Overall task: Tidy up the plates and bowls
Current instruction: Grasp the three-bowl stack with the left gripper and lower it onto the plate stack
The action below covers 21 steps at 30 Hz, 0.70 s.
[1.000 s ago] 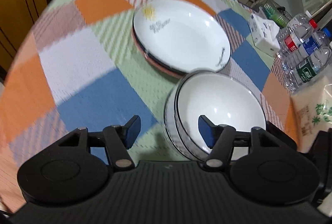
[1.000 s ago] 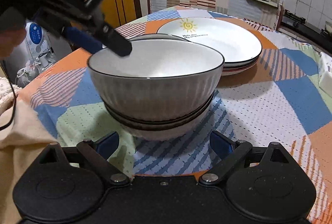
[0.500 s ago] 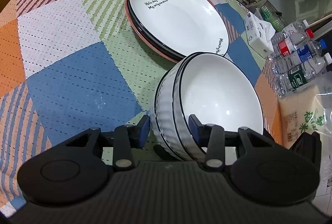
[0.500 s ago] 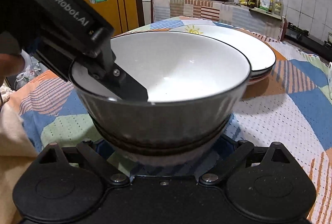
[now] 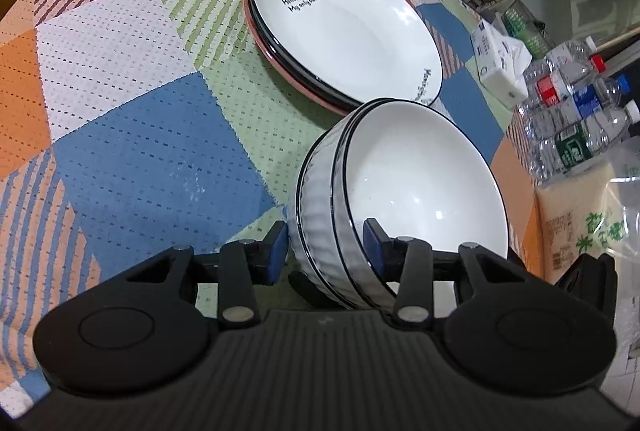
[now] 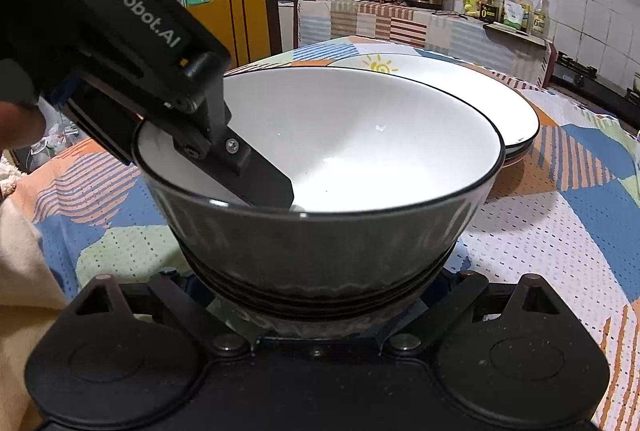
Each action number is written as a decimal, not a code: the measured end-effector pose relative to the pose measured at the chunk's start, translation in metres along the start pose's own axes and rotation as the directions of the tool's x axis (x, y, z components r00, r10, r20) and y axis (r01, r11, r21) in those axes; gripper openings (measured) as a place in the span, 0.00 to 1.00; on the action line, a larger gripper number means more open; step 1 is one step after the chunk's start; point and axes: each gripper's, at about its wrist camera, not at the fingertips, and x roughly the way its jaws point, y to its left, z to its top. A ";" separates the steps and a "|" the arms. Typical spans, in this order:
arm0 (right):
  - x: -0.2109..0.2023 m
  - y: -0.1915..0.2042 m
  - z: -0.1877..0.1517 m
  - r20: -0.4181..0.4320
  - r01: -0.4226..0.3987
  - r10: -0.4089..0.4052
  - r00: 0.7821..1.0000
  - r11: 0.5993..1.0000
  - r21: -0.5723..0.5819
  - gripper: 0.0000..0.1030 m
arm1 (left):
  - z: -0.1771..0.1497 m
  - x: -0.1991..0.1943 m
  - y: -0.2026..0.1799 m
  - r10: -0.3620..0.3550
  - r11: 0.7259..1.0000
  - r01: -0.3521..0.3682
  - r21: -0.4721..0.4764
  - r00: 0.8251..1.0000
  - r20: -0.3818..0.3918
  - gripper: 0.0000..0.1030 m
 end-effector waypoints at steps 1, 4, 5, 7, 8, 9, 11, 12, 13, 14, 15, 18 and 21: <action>-0.001 0.001 -0.001 0.000 -0.001 0.001 1.000 1.000 -0.001 0.95 | -0.001 -0.002 0.000 0.001 1.000 -0.001 0.009 1.000 -0.007 0.38; -0.006 0.006 -0.003 0.010 -0.008 0.008 1.000 1.000 0.010 0.95 | -0.003 -0.009 -0.001 0.001 1.000 -0.001 0.027 1.000 -0.016 0.38; -0.008 0.009 -0.004 0.018 -0.004 0.004 1.000 1.000 0.007 0.95 | -0.003 -0.011 -0.002 0.003 1.000 -0.003 0.030 1.000 -0.014 0.38; -0.010 0.012 -0.003 0.030 0.001 -0.001 1.000 1.000 0.010 0.95 | -0.001 -0.017 -0.006 0.015 0.999 -0.015 0.051 1.000 -0.006 0.38; -0.011 0.012 -0.002 0.038 0.001 -0.001 0.999 1.000 0.016 0.95 | 0.000 -0.021 -0.009 0.019 0.998 -0.019 0.064 1.000 0.000 0.38; -0.012 0.013 0.000 0.043 0.005 -0.006 0.999 1.000 0.018 0.95 | 0.003 -0.024 -0.012 0.022 0.997 -0.022 0.079 1.000 0.006 0.38; -0.015 0.015 0.004 0.061 0.015 -0.016 0.998 1.000 0.021 0.95 | 0.010 -0.032 -0.016 0.020 0.995 -0.021 0.095 1.000 0.014 0.38; -0.017 0.014 0.007 0.073 0.020 -0.021 0.997 1.000 0.022 0.95 | 0.013 -0.035 -0.018 0.017 0.995 -0.019 0.097 1.000 0.016 0.38; -0.019 0.014 0.010 0.088 0.024 -0.025 0.996 1.000 0.020 0.95 | 0.017 -0.038 -0.020 0.017 0.995 -0.019 0.102 1.000 0.020 0.39; -0.020 0.013 0.013 0.101 0.025 -0.026 0.995 1.000 0.016 0.95 | 0.021 -0.041 -0.023 0.018 0.994 -0.021 0.112 0.999 0.027 0.39; -0.021 0.011 0.017 0.112 0.025 -0.026 0.993 1.000 0.008 0.95 | 0.024 -0.043 -0.025 0.019 0.992 -0.024 0.123 0.999 0.034 0.39; -0.020 0.006 0.030 0.134 0.033 -0.032 0.990 0.999 -0.010 0.95 | 0.038 -0.050 -0.031 0.027 0.990 -0.034 0.136 0.998 0.053 0.39; -0.018 0.001 0.042 0.147 0.034 -0.030 0.989 0.999 -0.020 0.95 | 0.052 -0.054 -0.032 0.026 0.991 -0.034 0.129 0.998 0.058 0.39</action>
